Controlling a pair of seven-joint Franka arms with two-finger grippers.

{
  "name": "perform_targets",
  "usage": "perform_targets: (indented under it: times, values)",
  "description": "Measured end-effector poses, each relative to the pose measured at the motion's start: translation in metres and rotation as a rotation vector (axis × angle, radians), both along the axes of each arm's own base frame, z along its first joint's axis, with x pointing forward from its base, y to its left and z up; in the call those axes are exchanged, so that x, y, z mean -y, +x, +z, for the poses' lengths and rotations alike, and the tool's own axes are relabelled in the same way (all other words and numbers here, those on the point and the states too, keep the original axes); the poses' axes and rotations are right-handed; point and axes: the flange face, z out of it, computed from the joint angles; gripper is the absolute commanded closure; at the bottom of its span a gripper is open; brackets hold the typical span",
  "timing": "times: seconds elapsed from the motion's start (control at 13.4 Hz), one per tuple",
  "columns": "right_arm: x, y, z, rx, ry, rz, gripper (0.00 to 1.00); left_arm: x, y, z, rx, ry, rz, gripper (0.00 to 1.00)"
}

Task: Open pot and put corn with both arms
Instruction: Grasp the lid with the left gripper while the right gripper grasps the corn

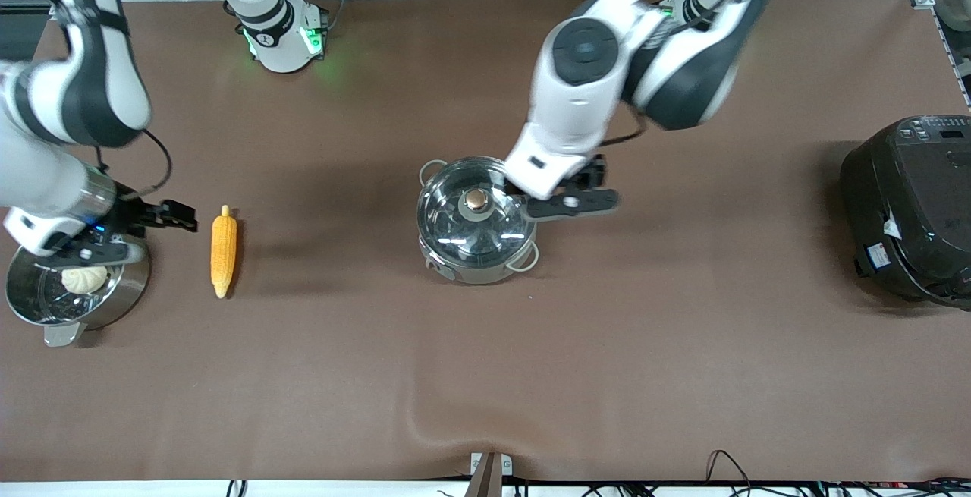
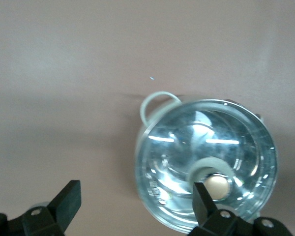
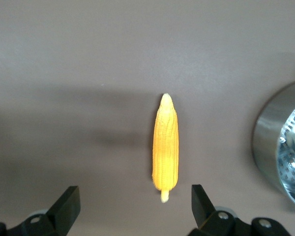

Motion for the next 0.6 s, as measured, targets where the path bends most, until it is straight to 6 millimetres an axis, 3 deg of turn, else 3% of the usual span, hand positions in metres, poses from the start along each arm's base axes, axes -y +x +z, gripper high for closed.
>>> perform_targets:
  times: [0.3,0.6]
  values:
    - [0.016,0.004,-0.086,-0.036,-0.003,0.027,0.0,0.039,-0.007,-0.036,0.018,-0.031,0.064,0.0]
    - [0.04,-0.002,-0.122,-0.062,0.005,0.097,0.0,0.073,-0.026,-0.066,0.022,-0.045,0.075,0.0]
